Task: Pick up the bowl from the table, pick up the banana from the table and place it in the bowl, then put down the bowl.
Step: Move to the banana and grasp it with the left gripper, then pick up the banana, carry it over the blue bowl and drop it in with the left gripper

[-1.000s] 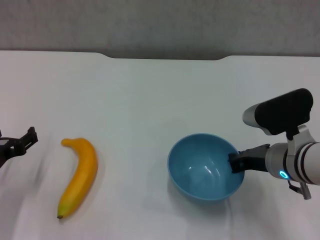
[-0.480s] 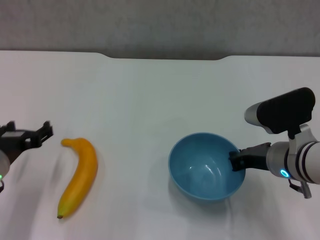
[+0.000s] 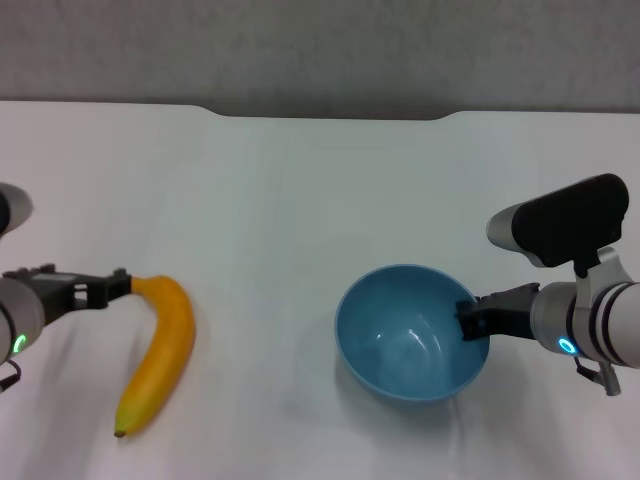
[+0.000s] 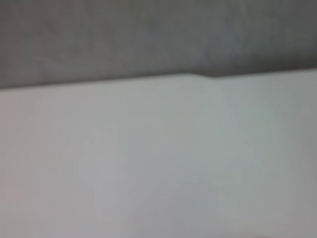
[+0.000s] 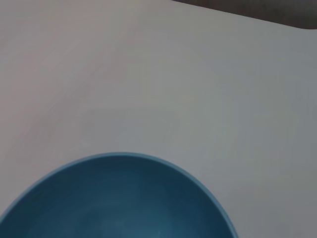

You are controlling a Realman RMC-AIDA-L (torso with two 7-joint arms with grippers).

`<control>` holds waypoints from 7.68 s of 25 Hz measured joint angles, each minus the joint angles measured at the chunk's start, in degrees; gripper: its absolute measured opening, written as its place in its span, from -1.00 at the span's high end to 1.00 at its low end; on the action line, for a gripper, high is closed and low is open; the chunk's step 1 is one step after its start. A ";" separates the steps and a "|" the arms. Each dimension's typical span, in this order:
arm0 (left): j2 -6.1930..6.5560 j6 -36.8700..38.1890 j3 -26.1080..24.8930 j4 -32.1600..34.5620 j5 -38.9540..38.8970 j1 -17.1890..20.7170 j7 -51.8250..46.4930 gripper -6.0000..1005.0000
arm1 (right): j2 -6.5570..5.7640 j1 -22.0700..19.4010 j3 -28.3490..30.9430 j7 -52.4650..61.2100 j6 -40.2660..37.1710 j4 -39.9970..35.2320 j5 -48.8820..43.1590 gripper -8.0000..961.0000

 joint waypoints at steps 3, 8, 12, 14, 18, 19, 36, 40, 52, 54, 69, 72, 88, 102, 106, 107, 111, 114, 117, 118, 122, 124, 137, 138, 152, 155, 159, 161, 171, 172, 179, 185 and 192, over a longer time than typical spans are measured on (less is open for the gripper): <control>0.85 4.71 -0.22 -0.65 -2.03 -1.84 1.12 -0.78 | 0.00 0.01 -0.01 0.00 -0.01 0.00 0.00 0.87; 1.04 8.24 0.39 -3.80 -2.37 -2.28 1.05 -0.78 | 0.00 0.03 -0.08 0.00 -0.01 -0.01 0.00 0.88; 0.22 9.47 1.30 -4.56 -2.91 -2.34 1.02 -0.78 | 0.00 0.02 -0.06 0.14 -0.38 0.02 -0.27 0.88; -0.31 10.39 2.23 -4.61 -3.09 -2.58 1.01 -0.78 | 0.00 0.00 0.07 0.29 -0.96 0.11 -0.44 0.88; -0.78 12.08 4.10 -4.69 -2.88 -3.16 0.99 -0.78 | 0.00 -0.01 0.21 0.31 -1.50 0.25 -0.49 0.89; -0.78 12.34 4.22 -4.68 -2.85 -3.26 0.99 -0.78 | 0.00 -0.02 0.25 0.31 -1.61 0.25 -0.50 0.89; -1.43 9.47 6.00 2.65 -2.02 -6.93 0.72 -0.79 | -0.04 -0.04 0.35 0.14 -2.32 -0.71 -0.34 0.89; -1.47 8.74 6.13 3.86 -2.10 -7.12 0.49 -0.79 | -0.07 -0.07 0.30 0.08 -2.41 -0.72 -0.35 0.89; -1.65 4.84 6.38 9.28 -2.61 -8.30 -0.45 -0.79 | 0.00 -0.03 0.00 0.02 -2.92 -0.82 -0.21 0.89; -1.65 4.79 6.39 9.95 -2.65 -8.69 -0.49 -0.79 | 0.00 -0.02 -0.04 0.01 -2.92 -0.90 -0.22 0.89; -1.65 2.49 6.43 14.69 -3.99 -10.41 -1.10 -0.79 | 0.00 -0.07 -0.62 0.00 -2.99 -1.70 -0.36 0.89; -1.62 2.17 6.17 15.39 -4.07 -10.62 -1.10 -0.79 | 0.00 -0.07 -0.71 0.00 -3.00 -2.18 -0.40 0.89; -1.65 2.44 6.69 15.65 -4.22 -11.11 -1.11 -0.78 | 0.00 -0.06 -0.70 0.00 -3.08 -2.38 -0.53 0.89; -1.64 0.05 9.34 16.47 -2.67 -11.29 -1.15 -0.03 | 0.00 -0.17 -0.70 0.00 -3.24 -2.48 -0.53 0.89; -1.63 -0.32 9.55 16.38 -2.40 -11.20 -1.12 -0.04 | 0.00 -0.39 -0.70 0.00 -3.73 -2.48 -0.53 0.89; -1.63 -0.38 9.51 16.19 -2.23 -11.01 -1.16 -0.04 | 0.00 -0.44 -0.70 -0.01 -3.78 -2.45 -0.53 0.89; -1.58 -0.82 8.75 11.79 0.03 -8.49 -1.40 -0.05 | 0.00 -0.62 -0.70 -0.03 -4.29 -2.05 -0.53 0.89; -1.52 -0.66 8.33 7.30 2.67 -6.15 -1.51 -0.05 | 0.00 -0.75 -0.70 -0.05 -4.64 -1.89 -0.53 0.89; -1.58 -0.97 8.45 2.02 5.65 -3.27 -1.55 -0.06 | -0.05 -0.76 -0.70 -0.06 -5.28 -1.62 -0.35 0.89; -1.58 -1.12 8.58 0.71 6.24 -2.57 -1.55 -0.06 | -0.06 -0.76 -0.70 -0.07 -5.57 -1.46 -0.24 0.89; -1.56 -3.87 10.10 -6.76 8.92 1.35 -1.62 -0.06 | -0.04 -0.77 -0.70 -0.08 -6.92 -0.56 -0.04 0.89; -1.56 -6.09 10.75 -9.16 9.07 2.99 -1.63 -0.07 | 0.03 -0.38 -1.36 -0.05 -8.62 0.27 0.19 0.89; -1.23 -15.39 17.35 -14.72 8.69 5.06 -1.78 -0.09 | 0.00 2.27 -3.97 -0.15 -14.52 3.74 5.37 0.89; -1.22 -16.03 17.56 -14.57 8.61 5.03 -1.84 -0.09 | -0.02 2.40 -4.09 -0.16 -14.72 3.75 5.63 0.89; -1.12 -26.43 19.31 -10.43 8.34 3.90 -4.92 -0.11 | 0.00 3.55 -6.73 -0.17 -18.18 5.48 10.30 0.89; -1.12 -29.18 19.35 -8.10 8.26 3.52 -6.26 -0.11 | 0.00 3.48 -6.79 -0.18 -18.20 4.77 10.36 0.89; -1.12 -32.37 19.03 -5.93 8.24 3.26 -8.16 -0.12 | 0.00 3.41 -7.09 -0.18 -18.20 4.12 10.42 0.89; -1.12 -33.34 18.94 -5.01 8.23 3.07 -8.64 -0.12 | 0.00 3.49 -7.33 -0.18 -18.20 3.94 10.44 0.89; -1.40 -39.81 18.77 0.84 8.26 1.08 -12.83 -0.14 | -0.06 3.54 -7.48 -1.86 -18.38 3.12 13.68 0.89; -1.43 -40.85 18.70 1.83 8.26 0.72 -13.41 -0.14 | -0.06 3.54 -7.48 -2.35 -18.41 3.09 14.22 0.89; -1.47 -44.35 18.85 5.07 6.97 -0.15 -13.84 -0.15 | -0.09 3.45 -7.20 -4.46 -18.53 2.99 16.35 0.89; -1.48 -44.92 19.49 7.52 6.31 -0.92 -13.84 -0.16 | -0.12 3.18 -7.03 -4.61 -18.55 2.45 16.44 0.89; -1.48 -46.58 19.59 10.67 6.36 -1.34 -13.87 -0.17 | -0.18 3.01 -6.89 -4.63 -18.55 2.26 16.44 0.89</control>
